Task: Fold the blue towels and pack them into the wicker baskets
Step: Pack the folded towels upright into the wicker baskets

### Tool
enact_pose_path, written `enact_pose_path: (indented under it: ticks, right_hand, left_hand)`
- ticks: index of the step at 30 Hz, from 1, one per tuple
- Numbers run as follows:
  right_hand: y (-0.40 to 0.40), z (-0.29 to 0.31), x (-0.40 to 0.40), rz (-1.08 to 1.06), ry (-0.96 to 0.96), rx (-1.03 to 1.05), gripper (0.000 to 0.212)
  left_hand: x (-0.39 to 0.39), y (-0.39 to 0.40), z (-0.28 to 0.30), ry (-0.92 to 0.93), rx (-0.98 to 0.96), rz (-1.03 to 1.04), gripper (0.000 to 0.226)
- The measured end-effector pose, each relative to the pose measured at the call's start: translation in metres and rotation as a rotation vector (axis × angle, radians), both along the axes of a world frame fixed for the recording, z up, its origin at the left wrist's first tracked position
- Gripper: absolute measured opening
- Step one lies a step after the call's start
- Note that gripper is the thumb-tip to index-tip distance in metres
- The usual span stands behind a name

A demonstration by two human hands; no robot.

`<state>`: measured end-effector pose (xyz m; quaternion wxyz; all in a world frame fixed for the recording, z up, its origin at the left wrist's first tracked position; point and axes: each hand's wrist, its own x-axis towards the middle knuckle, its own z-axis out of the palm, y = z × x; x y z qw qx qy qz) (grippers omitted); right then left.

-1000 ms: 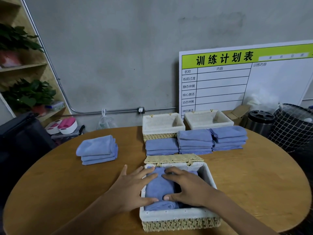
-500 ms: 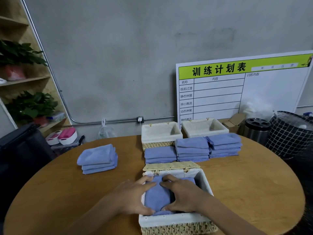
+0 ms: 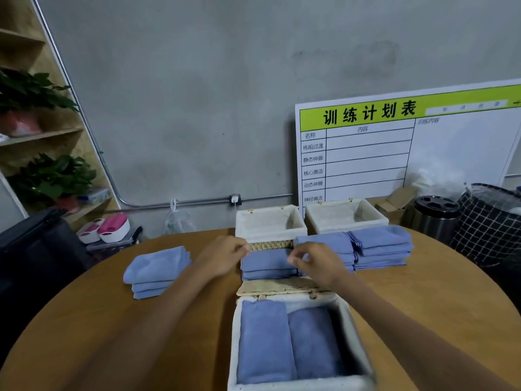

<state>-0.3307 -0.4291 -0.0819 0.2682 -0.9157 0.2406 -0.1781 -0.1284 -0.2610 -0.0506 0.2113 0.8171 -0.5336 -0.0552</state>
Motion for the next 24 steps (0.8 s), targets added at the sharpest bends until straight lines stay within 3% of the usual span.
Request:
enact_pose_path:
  ticks: [4, 9, 12, 15, 19, 24]
  right_hand:
    - [-0.015, -0.032, 0.015, -0.037, 0.049, 0.035, 0.018]
    - [-0.016, -0.051, 0.021, -0.002, 0.095, -0.104, 0.022]
    - [-0.014, -0.054, 0.022, -0.031, 0.091, -0.141, 0.023]
    - [-0.013, -0.055, 0.022, -0.053, 0.095, -0.131, 0.023]
    - [-0.013, -0.054, 0.022, -0.058, 0.090, -0.122, 0.023]
    - [-0.010, -0.052, 0.020, -0.064, 0.093, -0.136, 0.026]
  left_hand:
    - [0.029, -0.063, -0.040, -0.148, 0.217, -0.021, 0.024]
    - [0.044, -0.104, -0.083, -0.315, 0.292, -0.105, 0.025]
    - [0.046, -0.112, -0.090, -0.410, 0.339, -0.107, 0.041]
    - [0.045, -0.119, -0.086, -0.488, 0.426, -0.093, 0.037]
    - [0.040, -0.125, -0.083, -0.500, 0.470, -0.120, 0.024]
    - [0.034, -0.124, -0.083, -0.396, 0.452, -0.108, 0.039]
